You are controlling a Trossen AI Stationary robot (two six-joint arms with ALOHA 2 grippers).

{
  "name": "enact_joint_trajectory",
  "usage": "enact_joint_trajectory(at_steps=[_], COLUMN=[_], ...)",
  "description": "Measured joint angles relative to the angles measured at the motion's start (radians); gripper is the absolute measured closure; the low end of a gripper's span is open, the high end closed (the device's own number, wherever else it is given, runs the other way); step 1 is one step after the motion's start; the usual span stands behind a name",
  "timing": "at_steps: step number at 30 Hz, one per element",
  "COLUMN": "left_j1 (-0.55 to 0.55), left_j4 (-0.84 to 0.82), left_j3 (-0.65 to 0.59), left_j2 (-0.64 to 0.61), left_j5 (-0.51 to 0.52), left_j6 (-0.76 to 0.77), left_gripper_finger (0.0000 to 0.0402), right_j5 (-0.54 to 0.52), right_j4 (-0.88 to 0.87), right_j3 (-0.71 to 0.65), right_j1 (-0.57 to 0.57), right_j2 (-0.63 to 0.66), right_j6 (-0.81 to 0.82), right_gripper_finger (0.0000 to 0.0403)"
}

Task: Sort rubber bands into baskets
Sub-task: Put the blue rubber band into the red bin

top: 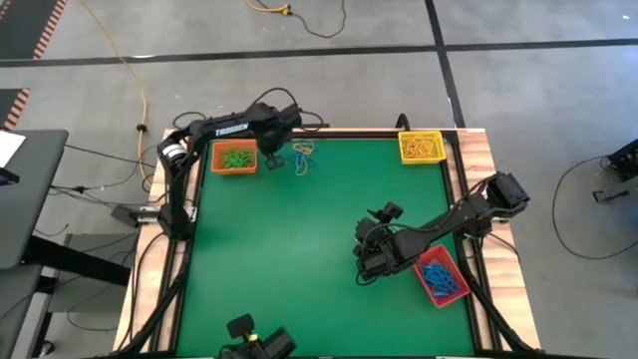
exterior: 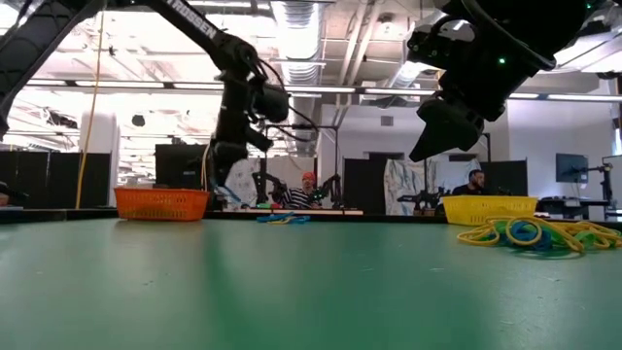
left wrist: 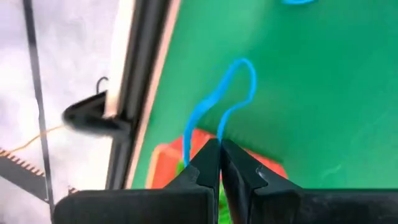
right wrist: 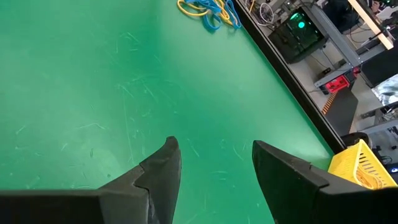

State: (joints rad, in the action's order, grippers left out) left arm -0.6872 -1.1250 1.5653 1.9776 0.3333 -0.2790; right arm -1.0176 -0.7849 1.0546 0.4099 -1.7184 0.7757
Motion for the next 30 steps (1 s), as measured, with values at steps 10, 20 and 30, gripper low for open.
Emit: enact_joint_trajectory(at_steps=[10, 20, 30], left_j1=[-0.022, -0.093, -0.162], left_j4=[-0.061, -0.174, -0.128], left_j3=[-0.004, -0.006, -0.156], left_j2=[-0.188, -0.223, -0.227], left_j5=[-0.051, -0.042, -0.093], left_j6=[0.040, 0.092, 0.084], left_gripper_finger=[0.0401, 0.0401, 0.0401], right_j5=[0.000, 0.000, 0.004], right_j4=[-0.003, -0.003, -0.003], right_j3=[0.000, 0.000, 0.000], right_j1=[0.000, 0.001, 0.001], right_j2=[0.000, 0.000, 0.000], right_j6=[-0.002, 0.000, 0.000], right_gripper_finger=[0.0168, 0.0168, 0.0168])
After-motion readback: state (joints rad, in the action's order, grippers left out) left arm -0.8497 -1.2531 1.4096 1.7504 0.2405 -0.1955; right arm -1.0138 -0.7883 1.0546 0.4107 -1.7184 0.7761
